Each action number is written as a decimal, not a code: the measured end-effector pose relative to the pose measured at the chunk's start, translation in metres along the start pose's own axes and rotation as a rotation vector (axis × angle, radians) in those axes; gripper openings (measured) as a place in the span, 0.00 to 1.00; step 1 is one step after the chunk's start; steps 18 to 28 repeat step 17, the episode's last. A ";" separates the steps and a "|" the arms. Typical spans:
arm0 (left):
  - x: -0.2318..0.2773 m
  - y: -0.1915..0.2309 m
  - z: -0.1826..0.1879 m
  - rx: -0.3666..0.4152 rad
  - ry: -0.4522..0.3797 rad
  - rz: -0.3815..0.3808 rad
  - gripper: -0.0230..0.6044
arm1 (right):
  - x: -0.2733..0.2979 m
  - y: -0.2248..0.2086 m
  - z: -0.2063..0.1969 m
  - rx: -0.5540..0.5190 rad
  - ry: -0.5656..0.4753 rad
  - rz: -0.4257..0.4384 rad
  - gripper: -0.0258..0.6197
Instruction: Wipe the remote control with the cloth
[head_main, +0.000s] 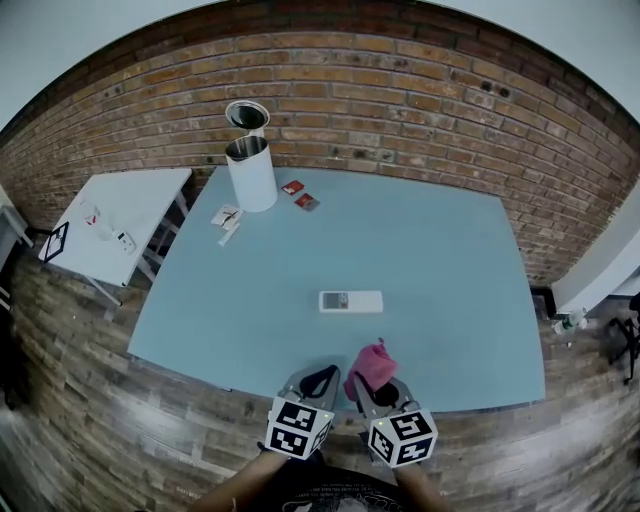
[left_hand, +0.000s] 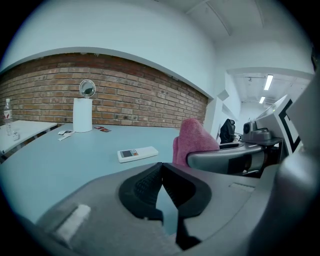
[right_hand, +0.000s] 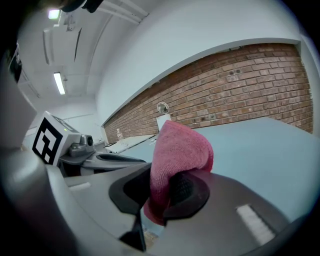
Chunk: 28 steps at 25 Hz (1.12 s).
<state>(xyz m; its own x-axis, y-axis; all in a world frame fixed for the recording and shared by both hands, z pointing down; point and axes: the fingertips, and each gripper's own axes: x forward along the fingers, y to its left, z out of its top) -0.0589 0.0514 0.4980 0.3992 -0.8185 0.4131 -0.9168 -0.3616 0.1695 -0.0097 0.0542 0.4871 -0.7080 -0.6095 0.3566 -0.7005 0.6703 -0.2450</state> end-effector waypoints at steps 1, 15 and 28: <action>-0.001 0.000 -0.001 0.000 0.002 0.001 0.03 | 0.001 0.002 0.000 -0.003 -0.001 0.004 0.14; -0.002 -0.002 -0.002 0.002 0.006 -0.011 0.03 | 0.006 0.007 0.001 0.009 -0.006 0.016 0.14; -0.001 -0.002 -0.002 0.000 0.007 -0.011 0.03 | 0.007 0.006 0.001 0.009 -0.005 0.016 0.14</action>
